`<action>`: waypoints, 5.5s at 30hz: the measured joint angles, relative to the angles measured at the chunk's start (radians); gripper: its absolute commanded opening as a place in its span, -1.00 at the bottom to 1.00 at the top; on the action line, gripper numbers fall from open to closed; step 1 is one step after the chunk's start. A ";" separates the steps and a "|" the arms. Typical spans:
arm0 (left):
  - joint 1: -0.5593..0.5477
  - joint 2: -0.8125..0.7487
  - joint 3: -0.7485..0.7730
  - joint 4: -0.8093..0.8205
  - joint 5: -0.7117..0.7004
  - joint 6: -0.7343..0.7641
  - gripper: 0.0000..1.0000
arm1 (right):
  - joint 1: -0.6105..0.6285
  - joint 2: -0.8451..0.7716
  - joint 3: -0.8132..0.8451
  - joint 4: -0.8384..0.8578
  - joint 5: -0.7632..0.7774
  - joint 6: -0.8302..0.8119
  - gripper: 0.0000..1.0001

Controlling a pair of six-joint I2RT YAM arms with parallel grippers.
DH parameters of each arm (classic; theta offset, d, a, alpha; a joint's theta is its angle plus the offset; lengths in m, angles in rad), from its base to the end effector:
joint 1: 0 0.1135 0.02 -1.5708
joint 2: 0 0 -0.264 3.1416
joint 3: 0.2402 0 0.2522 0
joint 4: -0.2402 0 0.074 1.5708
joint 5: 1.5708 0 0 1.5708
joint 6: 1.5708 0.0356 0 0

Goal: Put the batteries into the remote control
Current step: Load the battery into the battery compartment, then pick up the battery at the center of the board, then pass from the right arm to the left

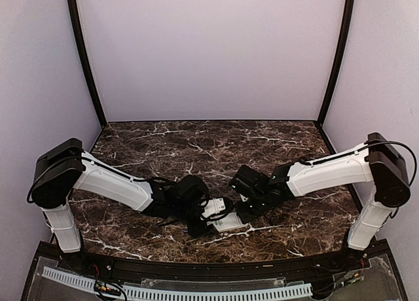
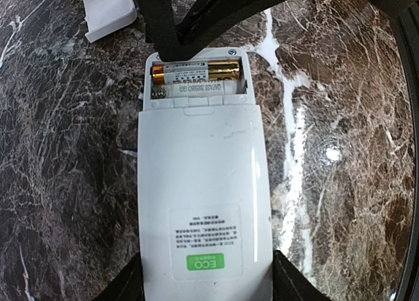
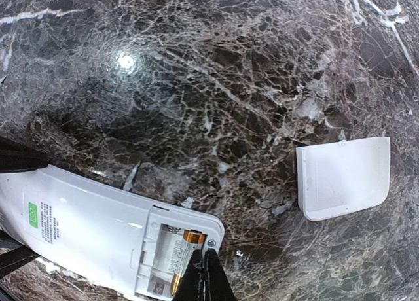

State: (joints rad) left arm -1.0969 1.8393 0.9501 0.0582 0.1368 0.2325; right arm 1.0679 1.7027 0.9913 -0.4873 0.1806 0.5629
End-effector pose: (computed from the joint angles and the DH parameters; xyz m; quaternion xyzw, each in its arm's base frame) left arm 0.1621 -0.3267 0.1349 0.5932 0.7169 -0.2089 0.3008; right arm 0.1594 0.2765 0.1592 -0.2284 0.9519 0.0734 0.1908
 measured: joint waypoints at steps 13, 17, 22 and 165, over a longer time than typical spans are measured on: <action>0.000 0.000 0.003 -0.006 0.000 0.000 -0.32 | -0.006 -0.013 0.003 -0.044 0.005 0.036 -0.33; 0.000 0.000 0.003 -0.006 0.000 0.001 -0.33 | -0.048 -0.070 -0.039 -0.031 -0.092 0.045 -0.19; 0.000 0.000 0.004 -0.007 0.000 0.001 -0.32 | -0.087 -0.081 -0.049 0.002 -0.173 0.044 -0.15; 0.465 -0.974 -0.258 -0.013 0.013 -0.290 0.63 | 0.065 -0.255 0.215 0.599 -0.285 -0.547 -1.00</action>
State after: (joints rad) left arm -0.6323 0.8658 0.6922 0.0452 0.1497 -0.0578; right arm 1.1328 1.4479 1.2064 0.1116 -0.1043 0.0158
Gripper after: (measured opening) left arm 0.817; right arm 0.036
